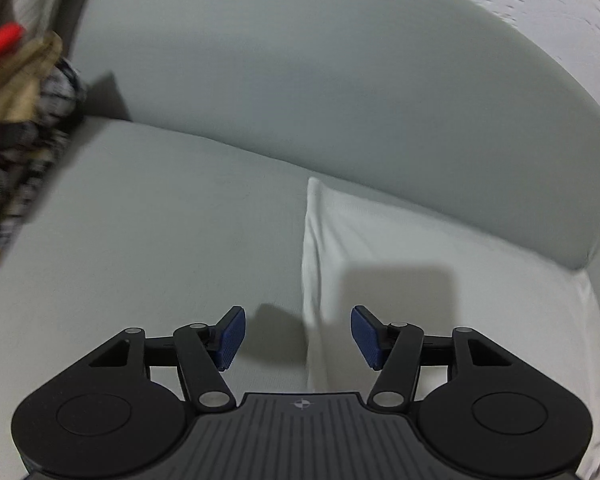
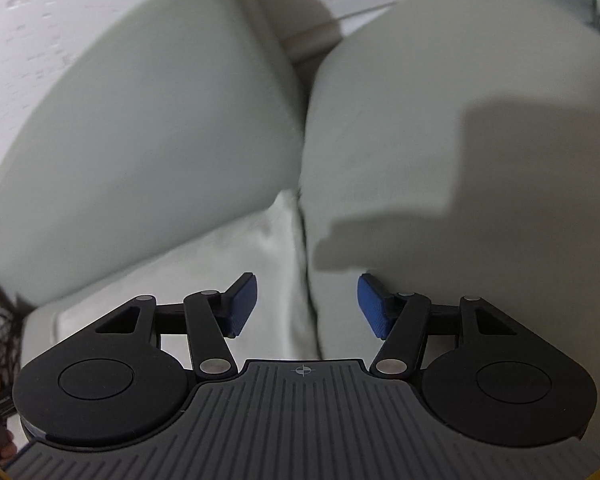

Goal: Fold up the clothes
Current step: 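Move both grippers to the shirt hem and close on it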

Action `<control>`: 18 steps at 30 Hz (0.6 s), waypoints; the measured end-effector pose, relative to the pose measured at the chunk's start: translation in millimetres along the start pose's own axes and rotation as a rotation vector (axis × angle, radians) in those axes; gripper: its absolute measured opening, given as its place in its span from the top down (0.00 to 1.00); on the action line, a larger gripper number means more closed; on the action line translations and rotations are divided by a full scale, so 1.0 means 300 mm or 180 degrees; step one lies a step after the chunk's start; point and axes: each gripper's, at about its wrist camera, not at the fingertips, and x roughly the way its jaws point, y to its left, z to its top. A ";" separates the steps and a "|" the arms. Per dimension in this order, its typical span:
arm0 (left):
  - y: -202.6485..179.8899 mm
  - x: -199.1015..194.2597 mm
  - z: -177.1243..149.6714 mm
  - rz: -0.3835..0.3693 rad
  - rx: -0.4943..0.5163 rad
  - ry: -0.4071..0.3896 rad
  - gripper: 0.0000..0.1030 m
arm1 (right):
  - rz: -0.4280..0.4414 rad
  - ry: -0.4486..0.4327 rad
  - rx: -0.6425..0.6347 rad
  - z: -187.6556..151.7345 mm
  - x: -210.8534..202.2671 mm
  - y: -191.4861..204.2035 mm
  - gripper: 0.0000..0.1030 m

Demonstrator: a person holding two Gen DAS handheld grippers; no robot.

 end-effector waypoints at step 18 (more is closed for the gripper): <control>0.008 0.203 0.176 -0.0735 0.0284 0.0217 0.46 | 0.0154 0.0454 -0.0767 0.112 0.295 0.084 0.70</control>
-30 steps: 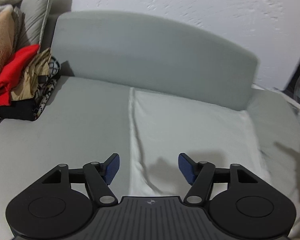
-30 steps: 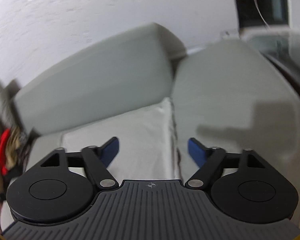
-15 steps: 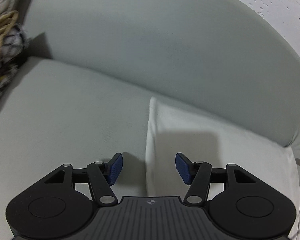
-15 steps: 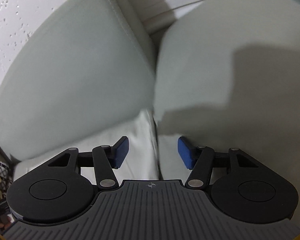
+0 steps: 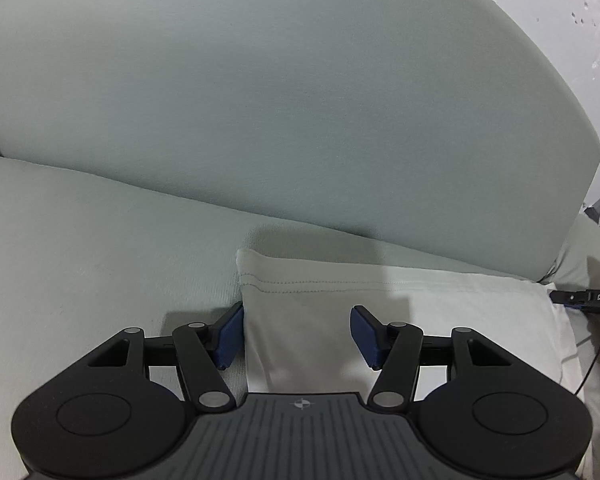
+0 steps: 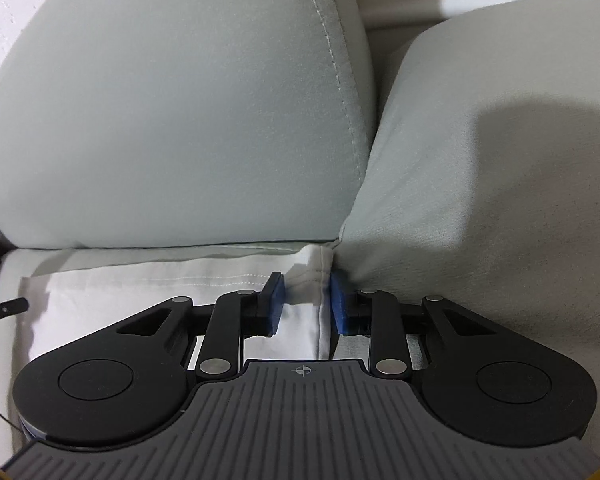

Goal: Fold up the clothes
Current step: 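Move both grippers to the shirt hem and close on it, then lift the hem with both grippers and fold it over toward the collar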

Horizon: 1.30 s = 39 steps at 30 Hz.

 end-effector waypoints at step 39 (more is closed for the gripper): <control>-0.219 -1.007 -0.801 0.0186 -0.0379 -0.0552 0.97 | -0.0147 -0.0345 0.1120 -1.075 -0.984 0.081 0.95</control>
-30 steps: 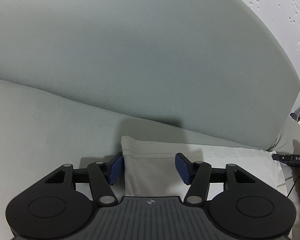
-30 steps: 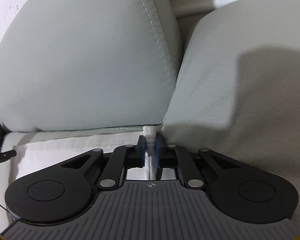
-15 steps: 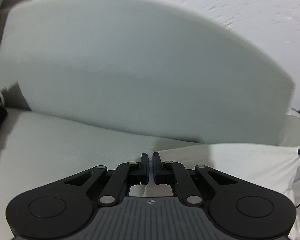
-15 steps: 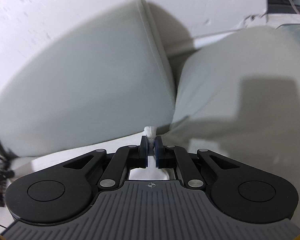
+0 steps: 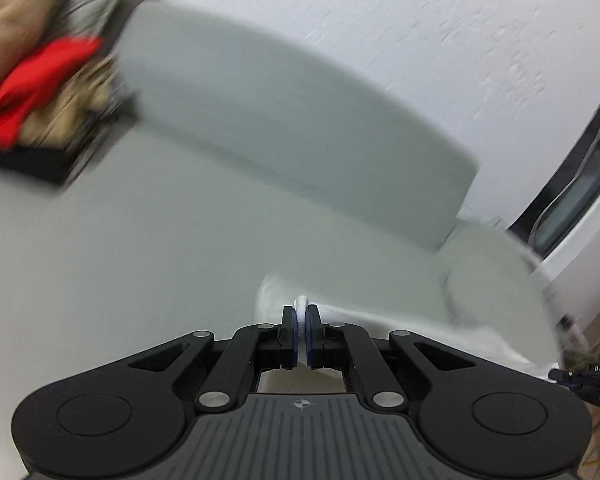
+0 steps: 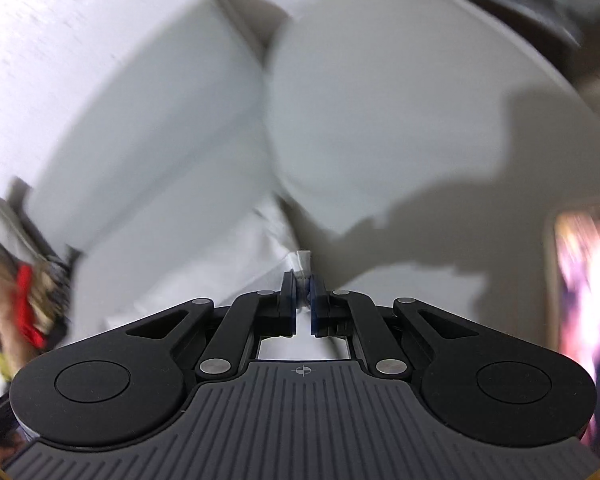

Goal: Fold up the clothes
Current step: 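Lift the hem with both grippers and fold it over toward the collar, then open both grippers and press the folded shirt flat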

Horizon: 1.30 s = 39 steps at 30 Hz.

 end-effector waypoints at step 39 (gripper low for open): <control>-0.273 -0.179 -0.377 0.0687 0.0731 0.0350 0.55 | 0.0050 0.0651 -0.1113 -0.438 -0.047 0.173 0.35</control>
